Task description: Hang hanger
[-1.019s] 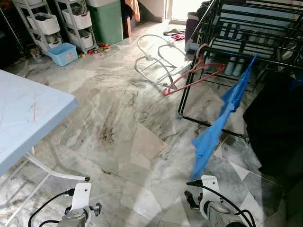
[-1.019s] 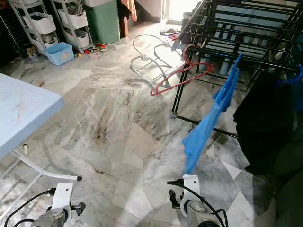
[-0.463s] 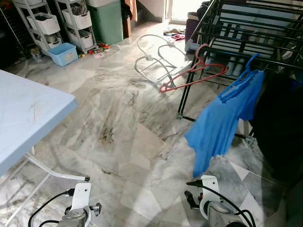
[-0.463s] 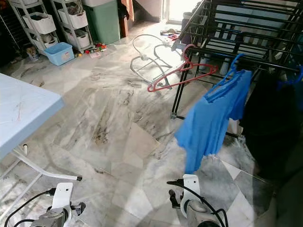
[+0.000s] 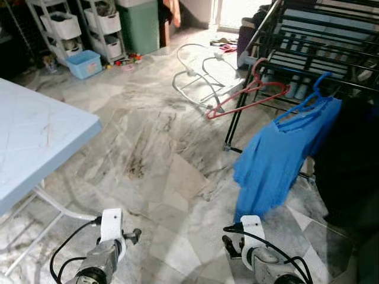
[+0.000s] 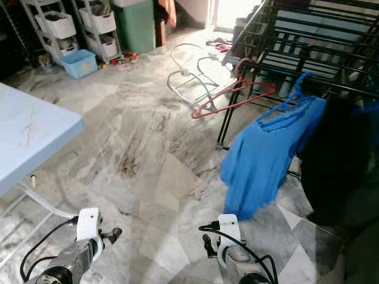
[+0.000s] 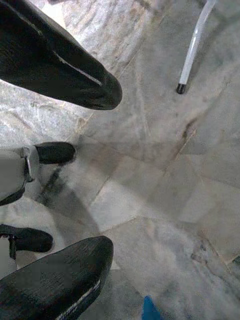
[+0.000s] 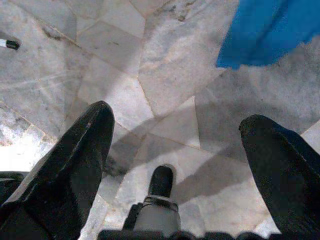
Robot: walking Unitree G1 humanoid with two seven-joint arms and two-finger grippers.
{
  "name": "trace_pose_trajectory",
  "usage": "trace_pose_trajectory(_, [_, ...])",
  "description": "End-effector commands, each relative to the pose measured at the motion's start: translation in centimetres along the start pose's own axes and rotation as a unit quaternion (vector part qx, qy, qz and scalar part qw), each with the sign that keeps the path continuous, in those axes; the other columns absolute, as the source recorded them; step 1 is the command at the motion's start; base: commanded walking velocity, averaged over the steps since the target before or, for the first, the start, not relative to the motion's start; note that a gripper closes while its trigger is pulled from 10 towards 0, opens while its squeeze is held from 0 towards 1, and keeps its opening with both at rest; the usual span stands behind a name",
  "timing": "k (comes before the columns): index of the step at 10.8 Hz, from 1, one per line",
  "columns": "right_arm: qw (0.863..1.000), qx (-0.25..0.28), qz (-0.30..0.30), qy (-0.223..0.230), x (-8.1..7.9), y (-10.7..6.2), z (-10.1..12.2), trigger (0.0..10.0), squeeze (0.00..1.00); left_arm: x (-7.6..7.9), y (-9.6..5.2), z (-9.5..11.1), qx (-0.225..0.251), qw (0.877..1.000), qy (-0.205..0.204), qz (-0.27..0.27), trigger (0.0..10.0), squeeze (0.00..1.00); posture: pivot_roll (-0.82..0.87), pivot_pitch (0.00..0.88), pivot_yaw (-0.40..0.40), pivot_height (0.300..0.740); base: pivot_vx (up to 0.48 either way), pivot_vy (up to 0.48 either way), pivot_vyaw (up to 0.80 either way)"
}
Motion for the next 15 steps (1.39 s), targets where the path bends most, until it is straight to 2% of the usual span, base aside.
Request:
trace_pose_trajectory(1, [1.000,-0.004,0.001,0.000,-0.1,0.0,-0.3,10.0,0.00,-0.3,0.0,0.3,0.003,1.000,-0.002,0.001,10.0,0.00,-0.08,0.018,-0.013,0.740,0.000,0.000,0.00])
trace_pose_trajectory(3, [1.000,-0.003,0.005,-0.006,-0.4,0.0,-0.1,10.0,0.00,-0.5,-0.1,1.0,0.025,1.000,0.001,0.000,10.0,0.00,-0.07,0.022,-0.007,0.740,0.000,0.000,0.00])
trace_pose_trajectory(5, [1.000,-0.003,0.009,-0.012,-0.6,0.0,-0.2,10.0,0.00,-0.8,-0.1,0.9,0.022,1.000,0.002,-0.001,10.0,0.00,-0.07,0.029,-0.008,0.740,0.000,0.000,0.00])
trace_pose_trajectory(6, [1.000,0.012,0.009,-0.007,-0.5,0.1,0.5,10.0,0.00,-0.7,-0.1,1.5,0.035,0.999,0.006,-0.004,10.0,0.00,-0.08,0.039,-0.009,0.740,0.000,0.000,0.00])
trace_pose_trajectory(7, [0.997,0.079,0.005,-0.015,0.3,0.1,4.4,10.0,0.00,0.5,-0.2,4.6,0.091,0.993,0.046,-0.057,10.0,0.00,-0.09,0.053,-0.018,0.740,0.000,0.000,0.00])
trace_pose_trajectory(8, [0.994,0.106,0.003,-0.015,0.7,0.0,6.0,10.0,0.00,1.0,-0.3,5.9,0.112,0.989,0.054,-0.080,10.0,0.00,-0.09,0.062,-0.027,0.740,0.000,0.000,0.00])
trace_pose_trajectory(9, [0.987,0.158,-0.006,-0.021,1.5,-0.4,9.6,10.0,0.00,1.4,-1.0,9.1,0.160,0.975,0.086,-0.130,10.0,0.00,-0.10,0.074,-0.038,0.740,0.000,0.000,0.00])
trace_pose_trajectory(10, [0.983,0.181,-0.008,-0.029,1.7,-0.6,11.3,10.0,0.00,1.5,-1.3,10.2,0.171,0.969,0.103,-0.144,10.0,0.00,-0.10,0.074,-0.038,0.740,0.000,0.000,0.00])
trace_pose_trajectory(11, [0.968,0.241,-0.026,-0.068,2.1,-1.5,15.1,10.0,0.00,1.6,-2.3,13.7,0.224,0.953,0.133,-0.156,10.0,0.00,-0.11,0.081,-0.041,0.740,0.000,0.000,0.00])
trace_pose_trajectory(12, [0.960,0.268,-0.039,-0.076,2.3,-2.1,16.5,10.0,0.00,2.4,-3.3,16.0,0.275,0.937,0.146,-0.160,10.0,0.00,-0.12,0.087,-0.034,0.740,0.000,0.000,0.00])
trace_pose_trajectory(13, [0.947,0.301,-0.052,-0.096,2.7,-2.8,17.8,10.0,0.00,3.4,-4.8,17.9,0.334,0.916,0.139,-0.175,10.0,0.00,-0.12,0.087,-0.020,0.740,0.000,0.000,0.00])
trace_pose_trajectory(14, [0.944,0.319,-0.026,-0.084,2.6,-3.4,18.2,10.0,0.00,4.2,-6.2,18.0,0.371,0.898,0.141,-0.189,10.0,0.00,-0.13,0.086,-0.007,0.740,0.000,0.000,0.00])
trace_pose_trajectory(15, [0.936,0.342,-0.015,-0.080,2.9,-4.3,18.2,10.0,0.00,4.4,-6.9,16.8,0.382,0.895,0.129,-0.189,10.0,0.00,-0.14,0.083,0.007,0.740,0.000,0.000,0.00])
Point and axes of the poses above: a point about 5 cm out from each wrist's last joint towards the gripper, its own y axis pointing out of the wrist towards the gripper, its own z axis along the axis of the wrist's last joint, x = y × z, the point moved 4 cm from there along y, pointing out of the wrist towards the gripper, and after that the axes turned 3 degrees about -y, right-handed, at the moved point
